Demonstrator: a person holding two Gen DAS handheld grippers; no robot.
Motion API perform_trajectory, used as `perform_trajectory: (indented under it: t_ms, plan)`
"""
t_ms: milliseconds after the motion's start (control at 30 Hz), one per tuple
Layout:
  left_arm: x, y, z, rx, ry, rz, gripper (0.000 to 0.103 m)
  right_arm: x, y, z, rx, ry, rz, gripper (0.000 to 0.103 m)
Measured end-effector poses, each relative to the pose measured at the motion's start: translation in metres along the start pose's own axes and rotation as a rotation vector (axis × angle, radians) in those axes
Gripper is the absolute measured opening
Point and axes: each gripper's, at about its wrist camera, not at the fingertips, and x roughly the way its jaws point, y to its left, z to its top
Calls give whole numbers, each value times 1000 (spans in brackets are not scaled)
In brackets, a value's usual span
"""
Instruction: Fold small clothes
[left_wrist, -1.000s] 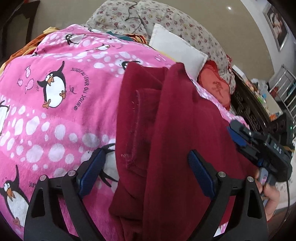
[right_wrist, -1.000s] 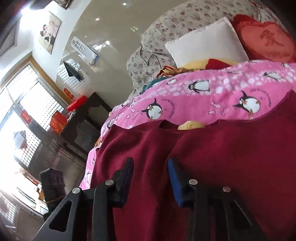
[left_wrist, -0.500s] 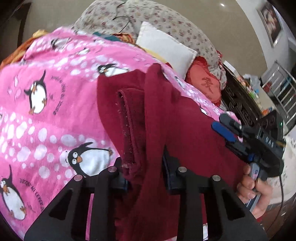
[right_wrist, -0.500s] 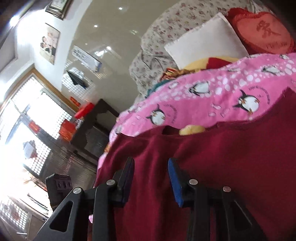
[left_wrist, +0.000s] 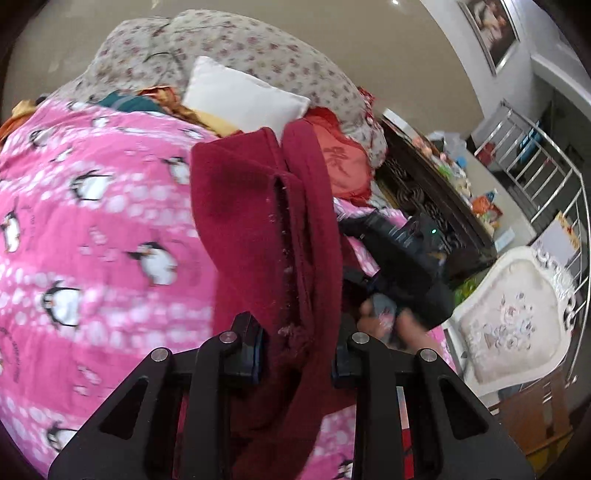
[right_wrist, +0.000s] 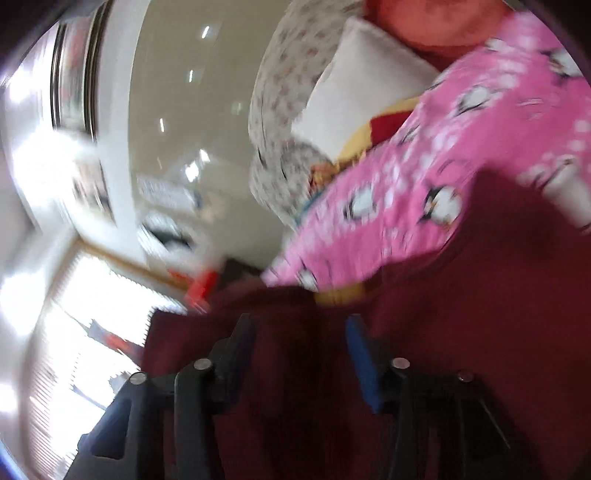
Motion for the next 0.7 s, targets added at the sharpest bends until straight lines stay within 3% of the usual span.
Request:
perform_trajectory:
  t_ms: [67, 200, 300, 367, 433, 533, 633, 700]
  plan:
    - [22, -14, -6, -8, 29, 3, 24, -26, -11, 16, 70, -48, 41, 62]
    - [81, -34, -19, -55, 93, 14, 27, -64, -22, 37, 93, -78, 83, 65]
    - [103, -51, -30, -29, 151, 4, 42, -75, -27, 36, 121, -62, 45, 68]
    - [96, -65, -34, 19, 155, -41, 59, -79, -26, 31, 139, -28, 47, 68]
    - [78, -78, -37, 80, 156, -99, 67, -81, -14, 29, 99, 7, -10, 72]
    - [47, -81, -43, 139, 91, -90, 70, -82, 10, 20, -86, 95, -157, 75]
    - [29, -67, -60, 167, 25, 12, 71, -89, 15, 5, -212, 115, -298, 75]
    - [31, -58, -75, 186, 3, 94, 71, -89, 10, -4, -251, 117, -313, 75]
